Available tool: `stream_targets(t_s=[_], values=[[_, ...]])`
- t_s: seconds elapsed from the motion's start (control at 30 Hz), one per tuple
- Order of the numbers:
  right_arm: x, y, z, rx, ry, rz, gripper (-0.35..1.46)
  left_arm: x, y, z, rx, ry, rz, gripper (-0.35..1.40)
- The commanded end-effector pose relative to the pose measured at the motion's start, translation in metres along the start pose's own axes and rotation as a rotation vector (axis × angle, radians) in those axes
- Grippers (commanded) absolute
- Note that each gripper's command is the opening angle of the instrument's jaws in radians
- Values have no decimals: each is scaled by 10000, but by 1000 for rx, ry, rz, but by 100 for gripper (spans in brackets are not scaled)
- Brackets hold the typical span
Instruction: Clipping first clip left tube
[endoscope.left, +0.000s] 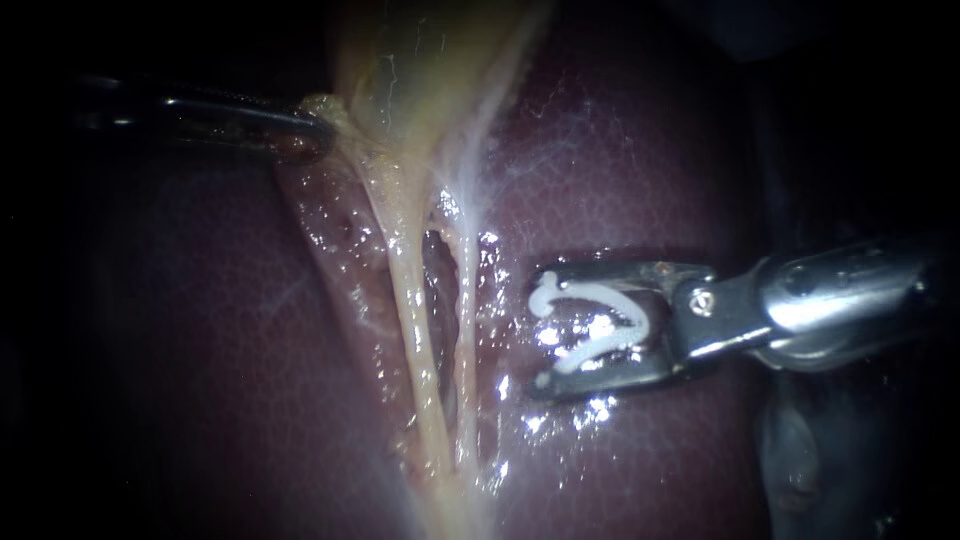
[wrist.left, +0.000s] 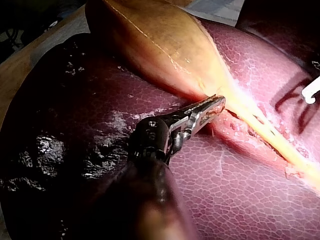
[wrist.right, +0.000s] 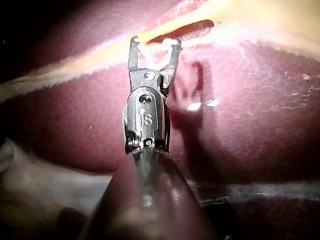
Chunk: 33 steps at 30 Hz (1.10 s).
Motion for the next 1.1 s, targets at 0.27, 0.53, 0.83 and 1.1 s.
stream_targets(t_s=[0.27, 0.53, 0.83, 1.1], values=[[-10, -2, 32, 31, -8, 43, 49, 0, 0, 0, 3, 0, 6, -35], [-27, 2, 56, 53, -12, 74, 49, 0, -1, 0, 4, 0, 6, -35], [-49, 12, 73, 90, -14, 116, 49, 0, -1, -1, 4, 0, 6, -35], [-65, 19, 85, 144, -8, 158, 48, 0, -1, -1, 4, 0, 6, -35]])
